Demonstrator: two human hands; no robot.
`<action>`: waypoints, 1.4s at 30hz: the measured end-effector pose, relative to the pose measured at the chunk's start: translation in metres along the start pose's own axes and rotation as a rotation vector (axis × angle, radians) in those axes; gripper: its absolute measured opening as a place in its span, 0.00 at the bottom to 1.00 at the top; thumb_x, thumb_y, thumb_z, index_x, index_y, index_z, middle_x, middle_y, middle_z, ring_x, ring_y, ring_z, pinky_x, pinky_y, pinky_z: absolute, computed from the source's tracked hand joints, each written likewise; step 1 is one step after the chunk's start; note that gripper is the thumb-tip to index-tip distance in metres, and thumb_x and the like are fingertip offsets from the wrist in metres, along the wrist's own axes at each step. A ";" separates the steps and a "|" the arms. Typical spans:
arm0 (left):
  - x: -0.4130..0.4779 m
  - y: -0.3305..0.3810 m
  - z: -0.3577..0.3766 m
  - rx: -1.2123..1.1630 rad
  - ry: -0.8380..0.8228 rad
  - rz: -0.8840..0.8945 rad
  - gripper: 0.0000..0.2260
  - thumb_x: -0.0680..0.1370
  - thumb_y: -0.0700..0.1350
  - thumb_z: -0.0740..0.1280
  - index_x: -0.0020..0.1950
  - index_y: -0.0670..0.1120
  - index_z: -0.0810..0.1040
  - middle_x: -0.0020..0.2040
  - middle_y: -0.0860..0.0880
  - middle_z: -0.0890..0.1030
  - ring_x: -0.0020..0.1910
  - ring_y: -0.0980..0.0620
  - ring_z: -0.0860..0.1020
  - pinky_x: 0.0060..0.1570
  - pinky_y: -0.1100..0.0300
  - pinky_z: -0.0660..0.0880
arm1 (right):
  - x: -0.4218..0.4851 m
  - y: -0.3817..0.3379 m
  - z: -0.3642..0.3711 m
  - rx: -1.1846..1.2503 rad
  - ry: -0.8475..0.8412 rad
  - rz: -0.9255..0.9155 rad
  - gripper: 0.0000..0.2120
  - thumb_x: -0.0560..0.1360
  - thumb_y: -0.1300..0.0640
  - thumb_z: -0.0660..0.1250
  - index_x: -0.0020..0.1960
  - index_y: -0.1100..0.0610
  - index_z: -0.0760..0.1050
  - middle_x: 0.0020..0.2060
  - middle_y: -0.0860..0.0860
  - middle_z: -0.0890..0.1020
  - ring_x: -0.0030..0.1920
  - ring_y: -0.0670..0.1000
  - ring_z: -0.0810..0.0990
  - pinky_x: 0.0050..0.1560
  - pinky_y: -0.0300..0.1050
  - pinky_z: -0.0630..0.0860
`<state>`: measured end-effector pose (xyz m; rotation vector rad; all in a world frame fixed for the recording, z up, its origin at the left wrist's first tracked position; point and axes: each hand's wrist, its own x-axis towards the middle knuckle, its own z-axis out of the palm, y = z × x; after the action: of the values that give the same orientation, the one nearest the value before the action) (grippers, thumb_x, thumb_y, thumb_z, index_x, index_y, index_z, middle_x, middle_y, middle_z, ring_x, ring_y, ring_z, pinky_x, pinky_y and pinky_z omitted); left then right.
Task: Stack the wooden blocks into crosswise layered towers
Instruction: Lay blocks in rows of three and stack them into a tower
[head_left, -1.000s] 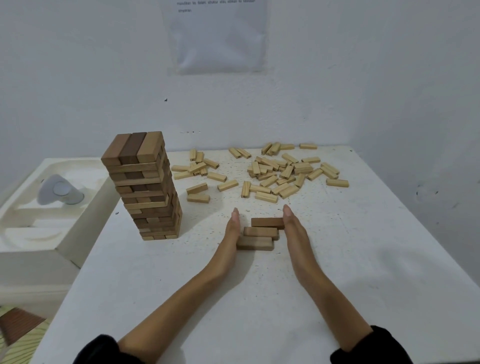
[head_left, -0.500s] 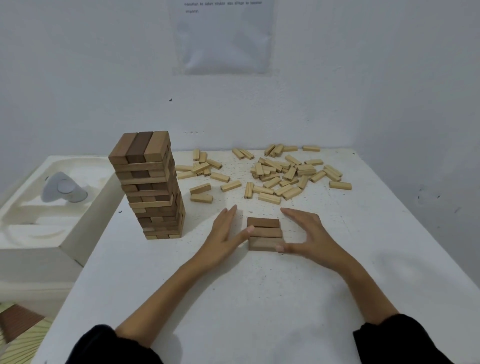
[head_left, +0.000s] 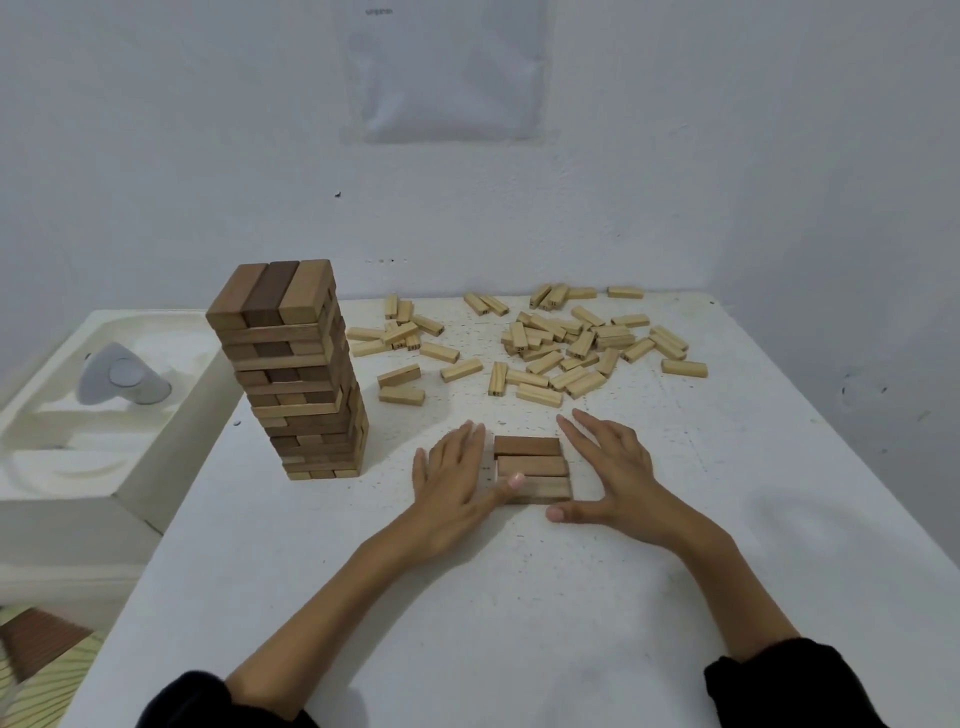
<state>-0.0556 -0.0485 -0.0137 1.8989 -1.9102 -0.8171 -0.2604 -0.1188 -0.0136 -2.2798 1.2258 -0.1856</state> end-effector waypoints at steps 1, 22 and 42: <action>0.002 -0.004 -0.004 0.026 -0.002 0.025 0.46 0.67 0.74 0.51 0.78 0.50 0.44 0.78 0.53 0.46 0.76 0.55 0.42 0.73 0.53 0.37 | -0.001 0.003 -0.002 0.008 0.009 0.001 0.50 0.61 0.31 0.65 0.76 0.45 0.47 0.76 0.45 0.46 0.74 0.48 0.42 0.72 0.50 0.44; -0.014 -0.005 0.008 0.308 -0.077 0.096 0.49 0.63 0.75 0.35 0.75 0.47 0.31 0.75 0.50 0.31 0.72 0.56 0.30 0.70 0.49 0.28 | -0.023 -0.022 0.022 -0.199 0.000 0.101 0.67 0.42 0.19 0.22 0.76 0.49 0.38 0.75 0.51 0.37 0.74 0.54 0.37 0.72 0.52 0.37; 0.021 -0.015 -0.020 0.023 0.069 0.259 0.34 0.63 0.67 0.68 0.67 0.57 0.69 0.59 0.59 0.69 0.59 0.62 0.63 0.61 0.60 0.60 | 0.011 -0.007 -0.001 0.083 0.132 -0.176 0.38 0.57 0.30 0.65 0.63 0.43 0.69 0.52 0.33 0.67 0.56 0.39 0.63 0.57 0.40 0.58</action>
<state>-0.0324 -0.0716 -0.0103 1.6228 -2.0736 -0.6447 -0.2493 -0.1256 -0.0107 -2.3327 1.0595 -0.4497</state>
